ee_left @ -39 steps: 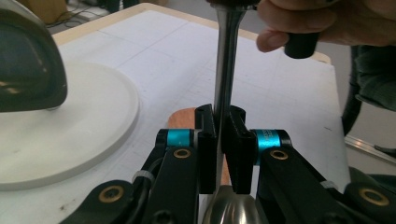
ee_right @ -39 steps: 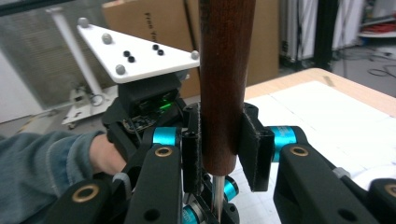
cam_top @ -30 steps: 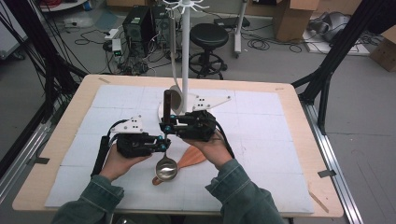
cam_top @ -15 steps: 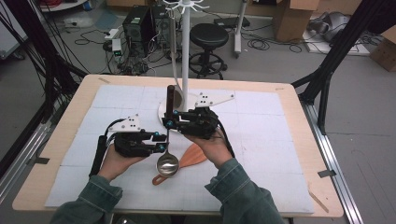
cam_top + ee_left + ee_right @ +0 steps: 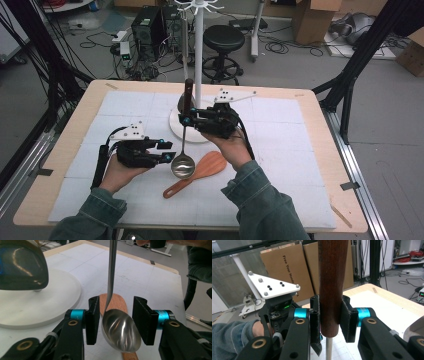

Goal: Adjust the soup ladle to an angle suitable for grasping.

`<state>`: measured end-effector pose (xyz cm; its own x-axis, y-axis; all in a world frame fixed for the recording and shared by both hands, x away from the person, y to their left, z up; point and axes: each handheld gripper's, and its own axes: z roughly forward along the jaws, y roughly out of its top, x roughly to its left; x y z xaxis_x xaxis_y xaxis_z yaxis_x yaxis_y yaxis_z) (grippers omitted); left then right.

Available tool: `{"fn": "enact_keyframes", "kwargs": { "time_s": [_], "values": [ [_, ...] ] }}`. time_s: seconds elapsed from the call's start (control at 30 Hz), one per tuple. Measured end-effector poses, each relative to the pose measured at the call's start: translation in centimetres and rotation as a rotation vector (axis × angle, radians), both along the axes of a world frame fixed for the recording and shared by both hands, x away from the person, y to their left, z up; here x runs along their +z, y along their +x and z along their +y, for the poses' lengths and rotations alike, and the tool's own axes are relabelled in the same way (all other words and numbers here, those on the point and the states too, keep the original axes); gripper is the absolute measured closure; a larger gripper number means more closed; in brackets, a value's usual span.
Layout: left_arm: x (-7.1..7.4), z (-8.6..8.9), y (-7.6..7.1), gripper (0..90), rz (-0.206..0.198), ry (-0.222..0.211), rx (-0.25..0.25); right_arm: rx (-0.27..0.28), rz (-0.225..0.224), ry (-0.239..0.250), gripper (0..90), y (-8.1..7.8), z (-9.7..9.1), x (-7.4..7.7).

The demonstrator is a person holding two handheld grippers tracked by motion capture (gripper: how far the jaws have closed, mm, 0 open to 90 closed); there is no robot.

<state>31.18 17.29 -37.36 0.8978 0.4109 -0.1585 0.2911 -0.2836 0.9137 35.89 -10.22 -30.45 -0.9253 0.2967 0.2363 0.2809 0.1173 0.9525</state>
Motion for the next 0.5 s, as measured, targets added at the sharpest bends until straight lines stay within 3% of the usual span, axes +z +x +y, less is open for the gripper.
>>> {"fn": "enact_keyframes", "kwargs": {
  "time_s": [0.5],
  "values": [
    [0.0, 1.4, -0.1, 45.7, 0.011, 0.017, 0.049, -0.039, -0.015, 0.003, 73.3, 1.5, -1.1, 1.9]
  ]
}}
